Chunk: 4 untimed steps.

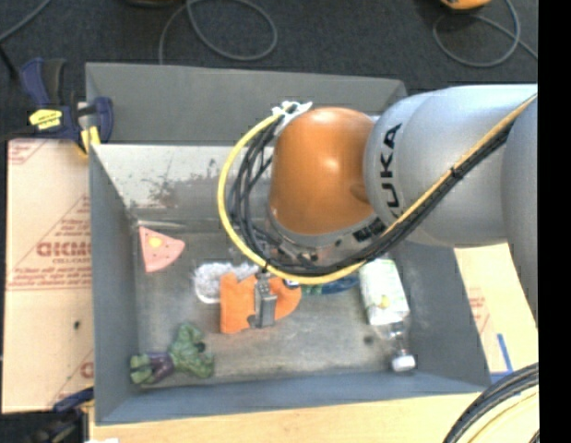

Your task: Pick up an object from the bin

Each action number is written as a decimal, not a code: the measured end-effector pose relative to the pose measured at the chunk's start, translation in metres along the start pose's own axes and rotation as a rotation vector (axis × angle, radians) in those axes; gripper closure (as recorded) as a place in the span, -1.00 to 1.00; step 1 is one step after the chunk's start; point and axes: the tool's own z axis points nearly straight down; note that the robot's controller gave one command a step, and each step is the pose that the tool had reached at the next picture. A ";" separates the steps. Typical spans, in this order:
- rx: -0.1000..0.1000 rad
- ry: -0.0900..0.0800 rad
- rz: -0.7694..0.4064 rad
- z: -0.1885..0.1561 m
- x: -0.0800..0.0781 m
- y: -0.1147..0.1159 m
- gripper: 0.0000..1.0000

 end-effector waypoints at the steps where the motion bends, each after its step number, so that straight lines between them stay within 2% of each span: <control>1: -0.004 -0.022 0.009 0.009 -0.014 0.006 -1.00; 2: 0.000 0.012 0.011 0.018 -0.008 0.004 -1.00; 3: -0.008 -0.026 0.068 0.085 -0.002 -0.016 1.00; 4: -0.008 -0.026 0.069 0.085 -0.002 -0.016 1.00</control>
Offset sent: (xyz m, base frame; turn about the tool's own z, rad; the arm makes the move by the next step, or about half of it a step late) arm 0.0125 0.0056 0.1365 -0.0016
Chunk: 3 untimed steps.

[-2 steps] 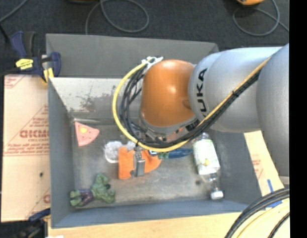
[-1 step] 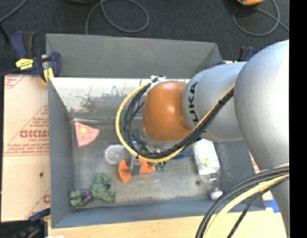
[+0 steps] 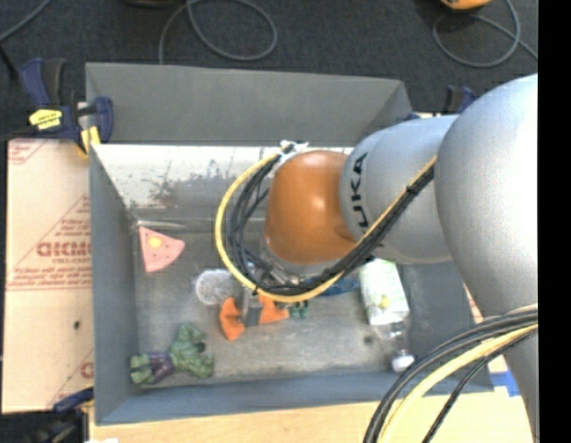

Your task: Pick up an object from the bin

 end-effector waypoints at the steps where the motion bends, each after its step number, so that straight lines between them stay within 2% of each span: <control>1: 0.002 0.008 -0.013 -0.039 -0.001 -0.004 1.00; 2: 0.001 -0.014 -0.009 -0.058 -0.012 -0.009 1.00; 3: 0.002 0.006 -0.029 -0.133 -0.020 -0.021 1.00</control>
Offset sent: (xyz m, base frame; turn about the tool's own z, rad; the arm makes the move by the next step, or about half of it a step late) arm 0.0182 -0.0174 -0.0218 -0.0066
